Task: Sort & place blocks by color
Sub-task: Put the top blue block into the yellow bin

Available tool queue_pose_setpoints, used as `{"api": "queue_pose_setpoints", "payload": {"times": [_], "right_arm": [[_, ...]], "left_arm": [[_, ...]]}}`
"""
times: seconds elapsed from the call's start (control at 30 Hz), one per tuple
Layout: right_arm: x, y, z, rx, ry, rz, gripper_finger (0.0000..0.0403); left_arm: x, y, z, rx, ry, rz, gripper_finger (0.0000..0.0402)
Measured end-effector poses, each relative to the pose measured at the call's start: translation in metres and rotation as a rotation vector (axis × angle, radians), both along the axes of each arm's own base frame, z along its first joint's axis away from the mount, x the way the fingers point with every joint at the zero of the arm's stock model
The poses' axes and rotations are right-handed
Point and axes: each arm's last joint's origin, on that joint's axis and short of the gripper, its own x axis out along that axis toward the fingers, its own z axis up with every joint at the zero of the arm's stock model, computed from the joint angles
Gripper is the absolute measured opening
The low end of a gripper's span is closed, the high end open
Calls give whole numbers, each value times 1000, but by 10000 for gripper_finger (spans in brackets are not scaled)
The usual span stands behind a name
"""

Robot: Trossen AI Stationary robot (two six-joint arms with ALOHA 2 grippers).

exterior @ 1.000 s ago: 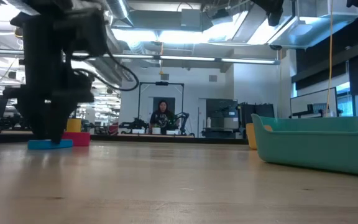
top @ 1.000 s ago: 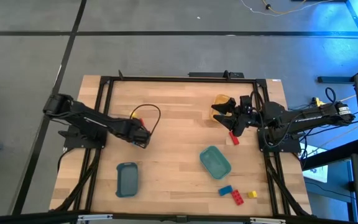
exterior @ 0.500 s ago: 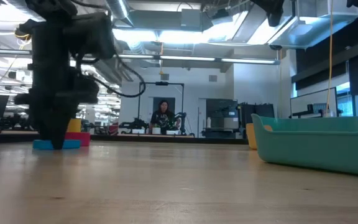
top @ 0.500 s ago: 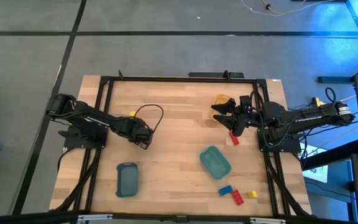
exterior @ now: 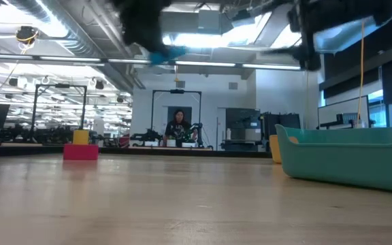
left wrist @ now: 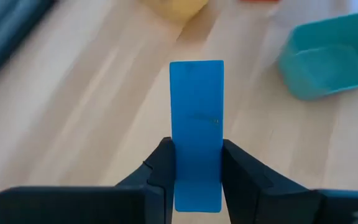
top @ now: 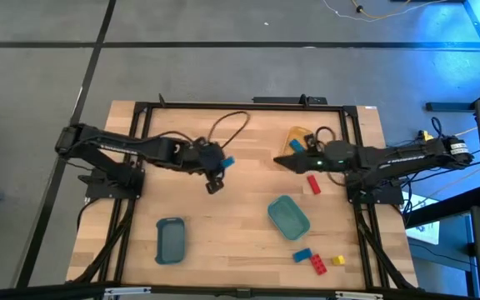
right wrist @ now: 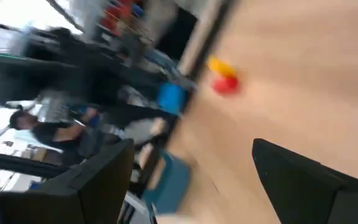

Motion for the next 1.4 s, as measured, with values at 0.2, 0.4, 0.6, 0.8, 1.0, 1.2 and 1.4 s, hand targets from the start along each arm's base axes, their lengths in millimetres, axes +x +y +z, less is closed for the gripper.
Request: {"api": "queue_pose_setpoints", "payload": {"times": [0.2,0.4,0.6,0.8,1.0,1.2,1.4], "right_arm": [[27,3,-25,134,39,38,327],[46,3,-42,178,22,8,327],[52,7,-51,191,54,22,327],[52,9,-52,199,58,27,283],[52,9,-52,213,64,22,167],[51,9,-53,212,72,4,56],[48,9,-50,152,86,23,56]], "left_arm": [[49,-3,1,182,108,-206,84],[91,-8,-15,192,165,-310,84],[107,-9,-25,174,187,-323,84],[107,-4,-24,164,176,-293,84],[107,-1,-24,160,171,-286,84],[107,-1,-24,159,170,-289,84],[105,1,-15,157,159,-284,151]]}}
